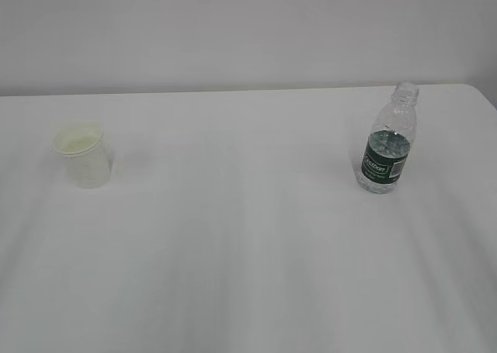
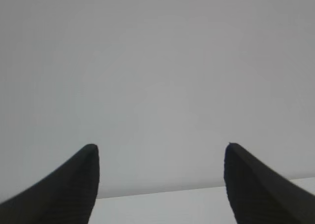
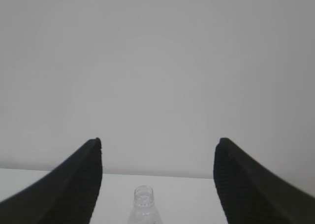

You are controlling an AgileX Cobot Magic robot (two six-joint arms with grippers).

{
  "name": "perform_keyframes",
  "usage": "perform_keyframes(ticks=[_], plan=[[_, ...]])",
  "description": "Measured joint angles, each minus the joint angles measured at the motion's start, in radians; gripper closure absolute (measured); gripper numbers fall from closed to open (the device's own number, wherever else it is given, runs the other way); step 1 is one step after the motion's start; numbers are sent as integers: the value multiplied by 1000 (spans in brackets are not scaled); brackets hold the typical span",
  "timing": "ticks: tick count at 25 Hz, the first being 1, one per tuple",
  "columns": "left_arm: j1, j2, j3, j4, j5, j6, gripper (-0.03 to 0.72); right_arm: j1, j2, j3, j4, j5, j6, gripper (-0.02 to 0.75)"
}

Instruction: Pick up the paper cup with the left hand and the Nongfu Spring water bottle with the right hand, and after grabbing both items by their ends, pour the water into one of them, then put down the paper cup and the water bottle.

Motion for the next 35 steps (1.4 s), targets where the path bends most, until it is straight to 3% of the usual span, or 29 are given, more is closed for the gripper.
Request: perform_keyframes(ticks=[11, 24, 35], plan=[[0, -212, -5, 7, 187, 0, 183, 0, -142, -83, 0, 237, 0, 200], [0, -244, -267, 25, 693, 18, 185, 0, -238, -101, 5, 454, 0, 200], [0, -244, -397, -67, 1029, 93, 185, 0, -244, -304, 9, 749, -107, 200]])
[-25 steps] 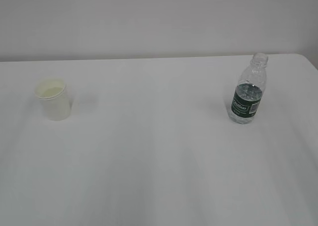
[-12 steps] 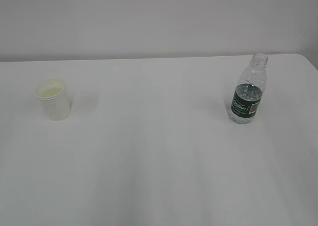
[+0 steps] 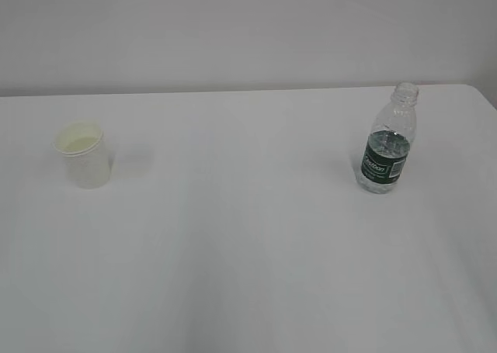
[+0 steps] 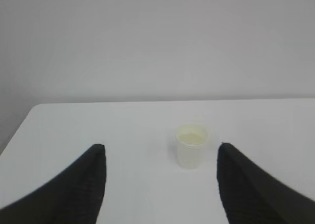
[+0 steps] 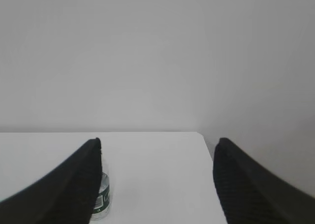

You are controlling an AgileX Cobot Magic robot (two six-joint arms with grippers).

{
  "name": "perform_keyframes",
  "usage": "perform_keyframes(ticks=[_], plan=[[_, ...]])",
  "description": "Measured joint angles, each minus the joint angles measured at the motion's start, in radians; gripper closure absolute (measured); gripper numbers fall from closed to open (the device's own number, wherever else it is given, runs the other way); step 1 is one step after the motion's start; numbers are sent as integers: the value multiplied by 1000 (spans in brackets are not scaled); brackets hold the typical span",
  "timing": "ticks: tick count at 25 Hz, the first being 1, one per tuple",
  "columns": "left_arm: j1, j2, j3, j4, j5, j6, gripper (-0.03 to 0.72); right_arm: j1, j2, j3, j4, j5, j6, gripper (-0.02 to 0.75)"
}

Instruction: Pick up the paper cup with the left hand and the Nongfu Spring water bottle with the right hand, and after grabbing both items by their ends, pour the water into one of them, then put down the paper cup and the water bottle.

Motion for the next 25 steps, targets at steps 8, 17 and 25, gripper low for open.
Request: perform_keyframes(ticks=[8, 17, 25], plan=[[0, 0, -87, -82, 207, 48, 185, 0, -4, -79, 21, 311, -30, 200], [0, 0, -90, -109, 303, 51, 185, 0, -75, -79, 79, 462, -36, 200], [0, -2, -90, -128, 345, 51, 197, 0, -184, -81, 126, 607, -58, 200]])
